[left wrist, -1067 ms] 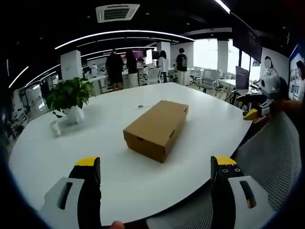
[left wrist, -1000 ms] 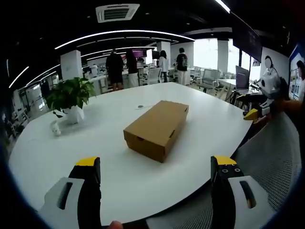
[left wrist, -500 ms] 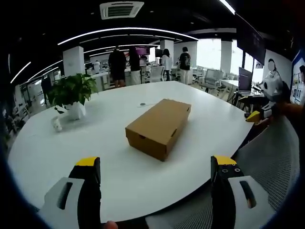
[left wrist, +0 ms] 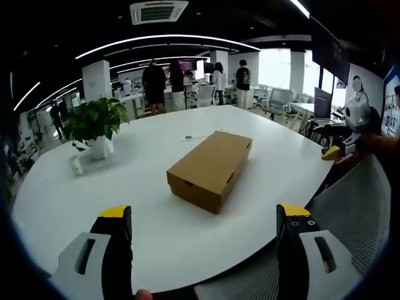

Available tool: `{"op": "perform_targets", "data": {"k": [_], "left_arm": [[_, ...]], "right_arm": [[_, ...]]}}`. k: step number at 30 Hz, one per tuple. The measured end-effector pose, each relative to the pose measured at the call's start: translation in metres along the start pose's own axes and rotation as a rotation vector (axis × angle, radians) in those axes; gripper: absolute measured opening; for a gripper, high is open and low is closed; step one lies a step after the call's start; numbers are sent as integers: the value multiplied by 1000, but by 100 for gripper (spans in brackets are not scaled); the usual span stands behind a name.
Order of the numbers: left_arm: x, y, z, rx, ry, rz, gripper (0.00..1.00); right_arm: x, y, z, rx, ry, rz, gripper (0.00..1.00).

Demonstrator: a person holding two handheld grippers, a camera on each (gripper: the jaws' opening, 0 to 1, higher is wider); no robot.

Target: Operate the shoe box by opening the lid, removing the specified soft item, and placing it in the target area until the item is outside and the box remains undamaged.

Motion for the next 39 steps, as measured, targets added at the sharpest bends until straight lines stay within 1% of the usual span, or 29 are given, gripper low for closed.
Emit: {"op": "perform_targets", "data": {"k": [8, 15, 22, 27, 32, 39], "left_arm": [[0, 9, 8, 2, -5, 9, 100], [-2, 16, 17, 6, -30, 39, 100], [-2, 20, 24, 1, -56, 22, 100], [1, 23, 29, 4, -50, 23, 100], [3, 23, 34, 17, -54, 24, 100], [4, 24, 41, 25, -78, 22, 100]], "right_arm": [[-2, 1, 3, 2, 17, -1, 99], [-5, 4, 4, -2, 10, -9, 99], [-15, 11, 5, -7, -7, -22, 99], [-25, 16, 9, -11, -23, -32, 99], [-29, 21, 14, -8, -21, -57, 99], [-31, 26, 24, 0, 6, -75, 98]]}}
Point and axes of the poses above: the point that each gripper's makers call its tool centre point, and the gripper's own axes: z roughly forward along the fingers, x roughly to its left, y roughly out of its top, the point moved 8 cm from there along -z, roughly backward along the fingers
